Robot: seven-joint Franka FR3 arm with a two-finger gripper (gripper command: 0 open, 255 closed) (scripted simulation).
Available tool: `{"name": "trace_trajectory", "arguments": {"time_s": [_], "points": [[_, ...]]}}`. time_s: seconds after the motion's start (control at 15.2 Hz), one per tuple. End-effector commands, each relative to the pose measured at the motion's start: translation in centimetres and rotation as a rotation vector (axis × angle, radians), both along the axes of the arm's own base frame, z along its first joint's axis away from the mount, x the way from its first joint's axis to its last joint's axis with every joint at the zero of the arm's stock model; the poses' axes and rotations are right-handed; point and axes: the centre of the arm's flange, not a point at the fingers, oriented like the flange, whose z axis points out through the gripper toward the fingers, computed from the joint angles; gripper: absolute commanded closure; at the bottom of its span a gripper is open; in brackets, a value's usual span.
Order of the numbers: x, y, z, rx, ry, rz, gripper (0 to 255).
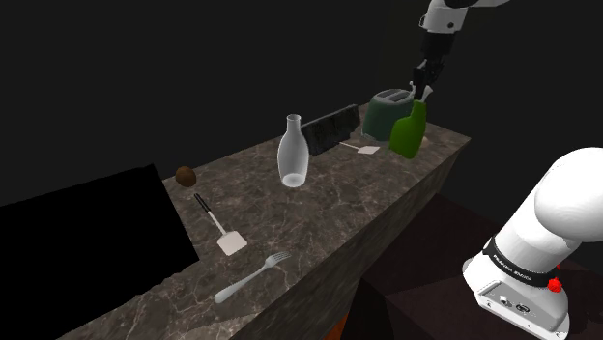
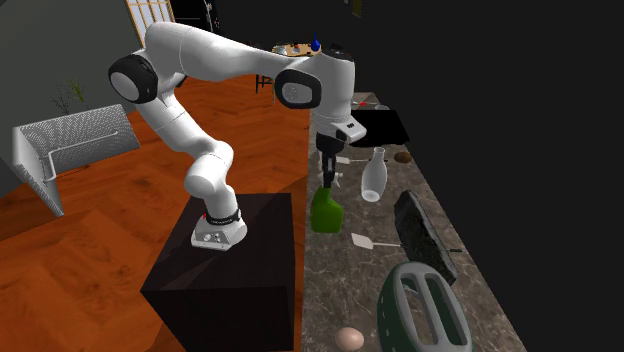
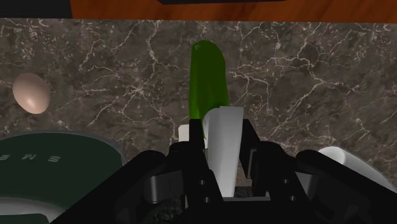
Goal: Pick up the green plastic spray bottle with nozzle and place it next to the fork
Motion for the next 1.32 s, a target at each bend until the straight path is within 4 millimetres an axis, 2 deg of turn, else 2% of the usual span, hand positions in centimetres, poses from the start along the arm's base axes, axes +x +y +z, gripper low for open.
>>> {"name": "trace_trajectory", "arguments": {"time_s": [0.0,1.25], "points": [[-0.1,0.0,1.1,0.0,0.0,0.0,255],[-0.1,0.0,11.1,0.0,0.0,0.0,255]]}}
